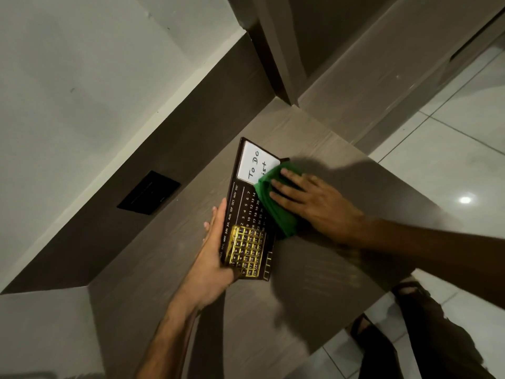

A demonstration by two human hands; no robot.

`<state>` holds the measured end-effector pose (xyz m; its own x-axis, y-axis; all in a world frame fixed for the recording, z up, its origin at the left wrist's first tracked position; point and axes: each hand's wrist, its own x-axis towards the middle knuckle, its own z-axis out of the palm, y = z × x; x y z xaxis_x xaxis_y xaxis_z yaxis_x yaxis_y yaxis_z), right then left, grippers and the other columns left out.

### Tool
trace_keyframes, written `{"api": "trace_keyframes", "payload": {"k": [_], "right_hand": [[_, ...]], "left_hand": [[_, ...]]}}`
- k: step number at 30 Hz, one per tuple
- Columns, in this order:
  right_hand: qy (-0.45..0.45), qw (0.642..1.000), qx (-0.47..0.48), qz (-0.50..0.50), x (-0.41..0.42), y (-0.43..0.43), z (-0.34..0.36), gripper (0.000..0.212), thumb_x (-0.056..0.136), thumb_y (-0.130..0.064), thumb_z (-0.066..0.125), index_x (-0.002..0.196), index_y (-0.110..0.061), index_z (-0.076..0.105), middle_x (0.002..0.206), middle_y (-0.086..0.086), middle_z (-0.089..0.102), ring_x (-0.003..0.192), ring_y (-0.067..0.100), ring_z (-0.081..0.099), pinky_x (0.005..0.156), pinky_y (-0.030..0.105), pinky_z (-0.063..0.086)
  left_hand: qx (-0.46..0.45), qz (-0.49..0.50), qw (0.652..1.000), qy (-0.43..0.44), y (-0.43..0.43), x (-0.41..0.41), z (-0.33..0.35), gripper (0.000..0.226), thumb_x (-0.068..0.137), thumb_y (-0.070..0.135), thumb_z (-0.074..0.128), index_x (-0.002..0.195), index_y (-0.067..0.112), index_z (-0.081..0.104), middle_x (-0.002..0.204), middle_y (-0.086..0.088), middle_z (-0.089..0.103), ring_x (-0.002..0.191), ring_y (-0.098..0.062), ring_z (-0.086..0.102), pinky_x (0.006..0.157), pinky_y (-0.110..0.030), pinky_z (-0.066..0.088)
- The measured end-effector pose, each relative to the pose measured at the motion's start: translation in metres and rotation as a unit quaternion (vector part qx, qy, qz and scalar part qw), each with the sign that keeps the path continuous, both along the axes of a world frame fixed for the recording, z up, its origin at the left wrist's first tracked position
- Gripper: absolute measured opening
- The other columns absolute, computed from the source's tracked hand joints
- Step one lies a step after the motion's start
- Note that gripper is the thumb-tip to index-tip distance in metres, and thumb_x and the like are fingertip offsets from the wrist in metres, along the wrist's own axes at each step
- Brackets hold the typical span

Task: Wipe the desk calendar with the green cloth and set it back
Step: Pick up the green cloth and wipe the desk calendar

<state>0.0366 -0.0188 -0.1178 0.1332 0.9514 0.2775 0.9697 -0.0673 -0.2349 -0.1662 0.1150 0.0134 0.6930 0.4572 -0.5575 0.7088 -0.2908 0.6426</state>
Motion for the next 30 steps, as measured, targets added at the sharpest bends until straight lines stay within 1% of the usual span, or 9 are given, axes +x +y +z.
{"api": "trace_keyframes", "payload": {"k": [5,10,12,15,18,21,26,28,30], "right_hand": [[0.023,0.988,-0.019,-0.15,0.049,0.024,0.023,0.065,0.083,-0.006,0.061,0.145,-0.012,0.04,0.155,0.012,0.033,0.144,0.038,0.018,0.1,0.053,0.036],[0.045,0.997,-0.027,-0.062,-0.038,0.006,0.007,0.072,0.082,-0.025,0.053,0.149,-0.01,0.03,0.158,0.013,0.025,0.144,0.03,0.024,0.099,0.051,0.037],[0.069,0.997,-0.023,-0.036,-0.046,-0.002,0.002,0.075,0.085,-0.023,0.058,0.151,-0.01,0.025,0.158,0.013,0.022,0.144,0.028,0.024,0.101,0.048,0.039],[0.066,0.994,-0.011,-0.091,-0.014,0.007,0.002,0.077,0.087,-0.014,0.059,0.153,-0.01,0.018,0.159,0.016,0.018,0.145,0.03,0.022,0.108,0.045,0.033],[0.172,0.964,0.02,-0.201,0.024,0.023,0.018,0.077,0.084,0.003,0.053,0.152,-0.01,0.02,0.159,0.015,0.02,0.145,0.03,0.02,0.111,0.051,0.029],[0.264,0.916,0.117,-0.279,0.04,0.029,0.033,0.082,0.078,0.011,0.055,0.151,-0.011,0.024,0.158,0.013,0.025,0.145,0.029,0.019,0.111,0.053,0.019],[0.124,0.984,0.055,-0.115,-0.012,0.014,0.011,0.077,0.078,-0.002,0.06,0.149,-0.011,0.03,0.156,0.016,0.028,0.144,0.041,0.014,0.11,0.065,0.022],[0.067,0.995,0.022,-0.067,-0.02,0.006,-0.001,0.072,0.082,-0.009,0.064,0.147,-0.014,0.035,0.154,0.014,0.033,0.142,0.044,0.018,0.109,0.066,0.023],[0.03,0.998,0.036,-0.049,-0.006,0.006,-0.002,0.059,0.085,-0.011,0.052,0.143,-0.015,0.043,0.151,0.013,0.039,0.14,0.047,0.023,0.107,0.067,0.025]], "left_hand": [[0.019,-0.018,1.0,0.006,0.0,0.002,0.0,0.131,0.075,0.002,0.081,0.144,0.065,-0.011,0.17,0.009,-0.015,0.159,-0.025,-0.007,0.122,-0.073,0.012],[0.003,-0.009,1.0,-0.009,0.001,0.001,0.001,0.127,0.075,0.005,0.081,0.137,0.073,-0.008,0.171,0.011,-0.013,0.16,-0.027,-0.002,0.119,-0.076,0.016],[0.01,-0.012,1.0,-0.003,0.001,0.0,0.0,0.128,0.076,0.003,0.08,0.134,0.076,-0.008,0.171,0.011,-0.012,0.16,-0.027,-0.001,0.119,-0.076,0.017],[0.009,-0.006,1.0,0.0,0.001,0.0,0.0,0.131,0.076,-0.005,0.077,0.134,0.077,-0.007,0.171,0.011,-0.012,0.16,-0.027,-0.001,0.118,-0.076,0.018],[0.013,-0.006,1.0,0.002,0.001,0.0,0.0,0.132,0.077,-0.007,0.076,0.136,0.075,-0.008,0.171,0.011,-0.012,0.16,-0.026,-0.004,0.119,-0.076,0.015],[0.027,-0.012,1.0,0.011,0.0,0.001,0.0,0.129,0.076,-0.003,0.078,0.136,0.072,-0.009,0.17,0.009,-0.015,0.158,-0.022,-0.015,0.122,-0.074,0.004],[0.021,-0.007,1.0,0.008,0.0,0.002,0.001,0.128,0.076,-0.003,0.078,0.142,0.065,-0.008,0.17,0.01,-0.018,0.157,-0.021,-0.016,0.122,-0.074,0.006],[0.015,-0.006,1.0,0.005,0.0,0.002,0.001,0.128,0.076,-0.004,0.078,0.138,0.07,-0.007,0.17,0.009,-0.017,0.159,-0.024,-0.009,0.121,-0.075,0.011],[0.011,-0.004,1.0,0.005,0.001,0.001,0.001,0.129,0.076,-0.004,0.078,0.134,0.075,-0.007,0.17,0.009,-0.015,0.16,-0.026,-0.003,0.12,-0.075,0.016]]}}
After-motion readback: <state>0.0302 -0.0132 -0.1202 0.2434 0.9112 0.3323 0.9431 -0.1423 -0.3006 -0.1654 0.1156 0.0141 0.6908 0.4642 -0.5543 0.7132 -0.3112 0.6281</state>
